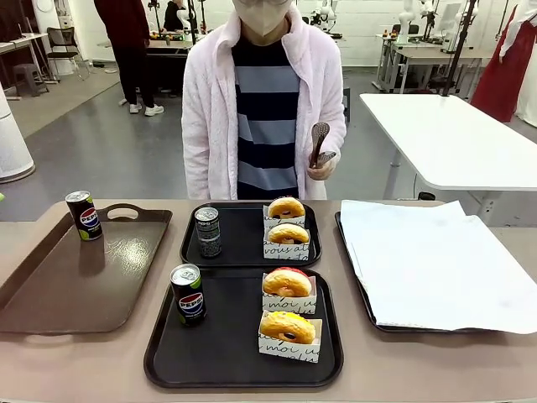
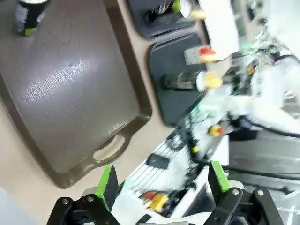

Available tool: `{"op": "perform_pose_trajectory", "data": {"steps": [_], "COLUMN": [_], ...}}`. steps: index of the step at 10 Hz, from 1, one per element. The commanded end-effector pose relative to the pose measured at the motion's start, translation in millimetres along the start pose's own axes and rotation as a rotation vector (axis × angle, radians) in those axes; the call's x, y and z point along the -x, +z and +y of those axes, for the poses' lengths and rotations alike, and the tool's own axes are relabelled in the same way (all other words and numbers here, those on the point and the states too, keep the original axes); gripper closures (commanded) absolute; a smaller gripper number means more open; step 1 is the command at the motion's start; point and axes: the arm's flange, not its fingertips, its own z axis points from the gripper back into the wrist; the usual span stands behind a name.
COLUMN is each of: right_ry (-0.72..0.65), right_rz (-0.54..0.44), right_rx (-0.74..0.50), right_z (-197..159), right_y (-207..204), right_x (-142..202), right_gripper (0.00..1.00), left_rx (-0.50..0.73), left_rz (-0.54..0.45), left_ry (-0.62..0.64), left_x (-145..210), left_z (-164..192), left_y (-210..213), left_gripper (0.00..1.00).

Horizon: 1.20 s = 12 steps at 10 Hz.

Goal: Set up donuts and drinks on trays.
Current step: Pick up one Pepsi coke from the Handle tray and place it on the Flat Tray without a Pepsi coke.

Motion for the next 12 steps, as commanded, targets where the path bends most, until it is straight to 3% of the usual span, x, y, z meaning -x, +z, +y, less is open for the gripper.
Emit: {"op": "perform_pose_trajectory", "data": {"steps": [1, 4, 7, 12], "right_ry": [0.015, 0.015, 0.015, 0.015], "right_rz": [-0.007, -0.007, -0.007, -0.007], "right_rx": [-0.017, -0.017, -0.017, -0.017], "right_z": [0, 0, 0, 0], "right_y": [0, 0, 0, 0], "right_x": [-1, -1, -1, -1], "right_gripper": [0.00, 0.00, 0.00, 0.00], "left_rx": [0.094, 0.110, 0.149, 0.110], "left_rz": [-0.175, -0.333, -0.325, -0.332], "left_ry": [0.053, 0.086, 0.094, 0.126], "left_x": [5, 56, 64, 65], "left_z": [25, 57, 54, 61], "left_y": [38, 67, 77, 82], "left_gripper": [0.00, 0.00, 0.00, 0.00]}}
